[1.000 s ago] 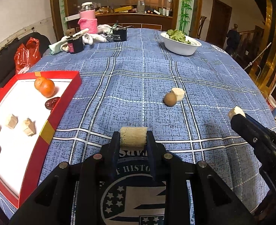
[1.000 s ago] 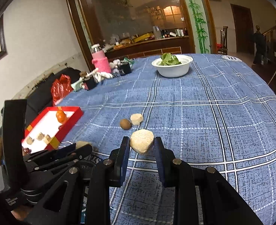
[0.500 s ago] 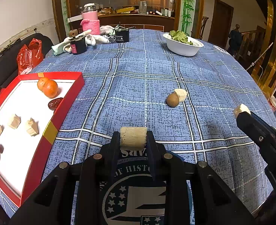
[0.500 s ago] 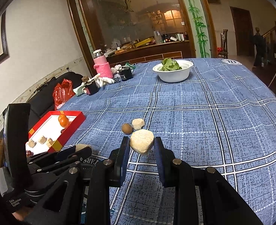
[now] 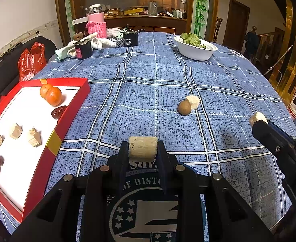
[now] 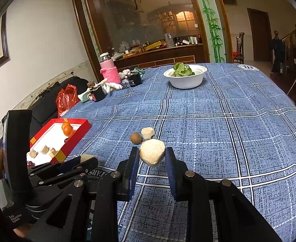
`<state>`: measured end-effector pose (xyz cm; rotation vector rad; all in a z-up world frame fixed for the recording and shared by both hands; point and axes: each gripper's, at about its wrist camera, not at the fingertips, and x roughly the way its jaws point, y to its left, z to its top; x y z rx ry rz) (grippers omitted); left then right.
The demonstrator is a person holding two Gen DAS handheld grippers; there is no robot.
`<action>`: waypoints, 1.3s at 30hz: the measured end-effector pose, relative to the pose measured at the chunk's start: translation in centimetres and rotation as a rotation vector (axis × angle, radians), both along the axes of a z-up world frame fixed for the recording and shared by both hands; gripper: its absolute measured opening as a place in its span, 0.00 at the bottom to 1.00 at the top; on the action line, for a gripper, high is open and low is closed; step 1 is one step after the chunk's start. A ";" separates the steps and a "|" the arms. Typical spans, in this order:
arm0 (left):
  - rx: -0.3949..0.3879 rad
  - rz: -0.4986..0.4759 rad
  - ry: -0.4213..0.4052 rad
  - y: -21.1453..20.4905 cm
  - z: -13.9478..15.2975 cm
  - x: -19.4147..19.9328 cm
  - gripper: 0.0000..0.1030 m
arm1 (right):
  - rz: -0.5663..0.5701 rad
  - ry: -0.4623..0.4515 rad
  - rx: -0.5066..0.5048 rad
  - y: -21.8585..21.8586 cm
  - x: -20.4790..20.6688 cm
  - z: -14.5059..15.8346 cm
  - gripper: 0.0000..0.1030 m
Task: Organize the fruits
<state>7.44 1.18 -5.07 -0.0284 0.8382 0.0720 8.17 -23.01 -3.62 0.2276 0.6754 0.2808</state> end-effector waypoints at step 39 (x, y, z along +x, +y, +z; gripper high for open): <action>0.006 0.002 -0.004 0.0 0.0 0.0 0.24 | 0.000 0.009 -0.001 0.2 0.3 0.0 0.26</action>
